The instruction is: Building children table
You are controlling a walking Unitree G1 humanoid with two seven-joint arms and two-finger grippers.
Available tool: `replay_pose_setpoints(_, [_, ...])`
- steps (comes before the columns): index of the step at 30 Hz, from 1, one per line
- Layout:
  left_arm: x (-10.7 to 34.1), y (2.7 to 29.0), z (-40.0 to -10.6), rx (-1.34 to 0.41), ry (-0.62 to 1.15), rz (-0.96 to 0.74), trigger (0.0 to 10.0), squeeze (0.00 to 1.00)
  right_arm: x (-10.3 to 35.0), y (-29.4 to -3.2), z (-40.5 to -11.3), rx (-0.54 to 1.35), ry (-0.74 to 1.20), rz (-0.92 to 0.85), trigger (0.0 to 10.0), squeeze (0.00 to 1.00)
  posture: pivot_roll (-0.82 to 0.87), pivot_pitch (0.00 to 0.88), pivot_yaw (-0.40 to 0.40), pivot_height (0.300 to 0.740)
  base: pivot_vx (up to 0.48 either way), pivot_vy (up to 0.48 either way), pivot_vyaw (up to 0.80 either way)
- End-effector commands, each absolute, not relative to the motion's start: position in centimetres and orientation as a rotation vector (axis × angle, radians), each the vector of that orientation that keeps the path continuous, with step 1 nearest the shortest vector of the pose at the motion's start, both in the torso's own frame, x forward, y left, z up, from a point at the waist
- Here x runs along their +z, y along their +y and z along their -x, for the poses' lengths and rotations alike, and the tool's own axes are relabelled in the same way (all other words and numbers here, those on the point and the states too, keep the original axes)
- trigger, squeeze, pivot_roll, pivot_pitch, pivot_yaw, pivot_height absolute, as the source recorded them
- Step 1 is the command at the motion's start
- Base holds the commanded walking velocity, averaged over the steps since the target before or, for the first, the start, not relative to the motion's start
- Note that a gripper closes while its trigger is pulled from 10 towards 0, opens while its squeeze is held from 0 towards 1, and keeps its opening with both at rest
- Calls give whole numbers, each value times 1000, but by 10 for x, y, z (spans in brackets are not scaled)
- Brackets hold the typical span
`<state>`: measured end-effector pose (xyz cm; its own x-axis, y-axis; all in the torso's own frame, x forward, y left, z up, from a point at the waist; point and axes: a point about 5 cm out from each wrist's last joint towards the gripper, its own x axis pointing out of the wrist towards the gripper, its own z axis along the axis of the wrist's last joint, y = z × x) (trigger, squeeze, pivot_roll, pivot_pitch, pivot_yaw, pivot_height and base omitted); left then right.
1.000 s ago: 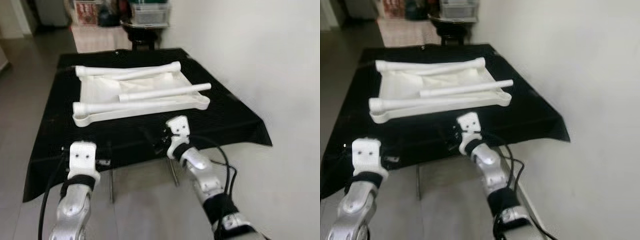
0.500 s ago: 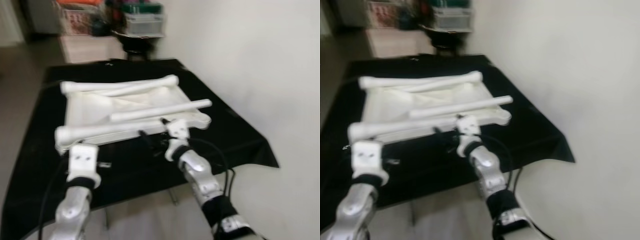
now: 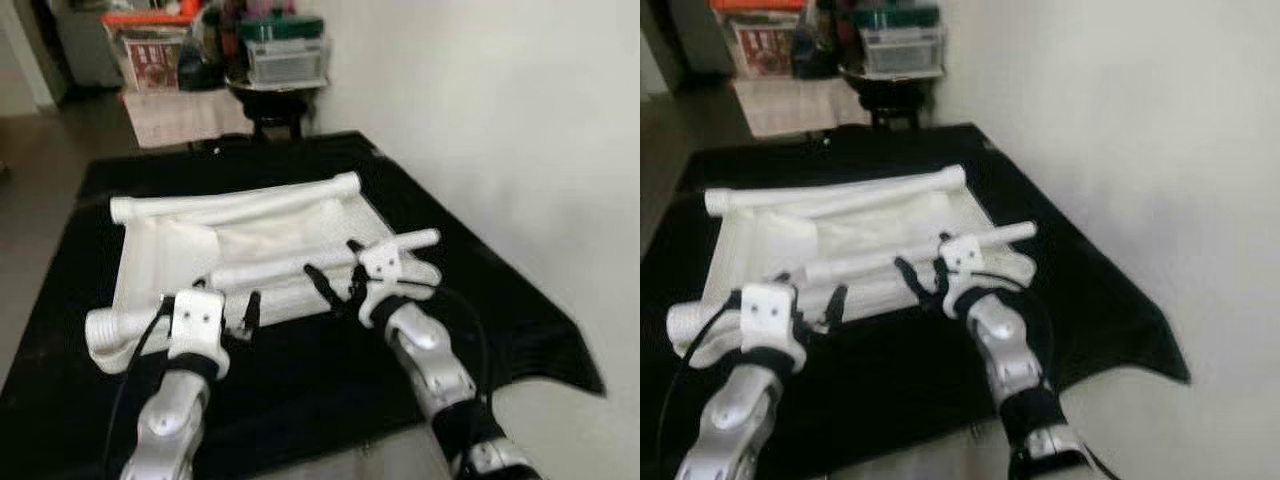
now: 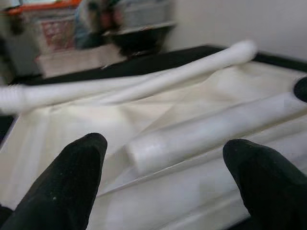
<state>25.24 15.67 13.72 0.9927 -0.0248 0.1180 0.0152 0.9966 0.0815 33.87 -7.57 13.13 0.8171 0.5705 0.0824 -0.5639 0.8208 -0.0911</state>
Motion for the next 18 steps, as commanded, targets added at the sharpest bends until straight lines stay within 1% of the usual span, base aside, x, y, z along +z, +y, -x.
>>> replay_pose_setpoints(1, [135, 152, -252, -45, -103, -77, 10000, 0, 132, -81, -339, 602, -115, 78, 10000, 0, -110, 0, -40, 740, 0, 0, 0])
replay_pose_setpoints(8, [135, 148, -252, -71, -105, -111, 10000, 0, 131, -79, -336, 649, -112, 96, 10000, 0, -109, 0, -43, 740, 0, 0, 0])
replay_pose_setpoints(10, [136, 149, -253, -72, -108, -122, 10000, 0, 131, -79, -335, 674, -111, 126, 10000, 0, -110, 0, -43, 740, 0, 0, 800])
replay_pose_setpoints(15, [136, 150, -253, -71, -107, -126, 10000, 0, 131, -79, -334, 674, -107, 130, 10000, 0, -110, 0, -39, 740, 0, 0, 800])
replay_pose_setpoints(16, [136, 149, -255, -80, -109, -144, 10000, 0, 131, -81, -337, 643, -105, 107, 10000, 0, -103, 0, -40, 740, 0, 0, 800])
replay_pose_setpoints(18, [136, 149, -255, -85, -108, -148, 10000, 0, 131, -81, -337, 639, -105, 102, 10000, 0, -103, 0, -40, 740, 0, 0, 0])
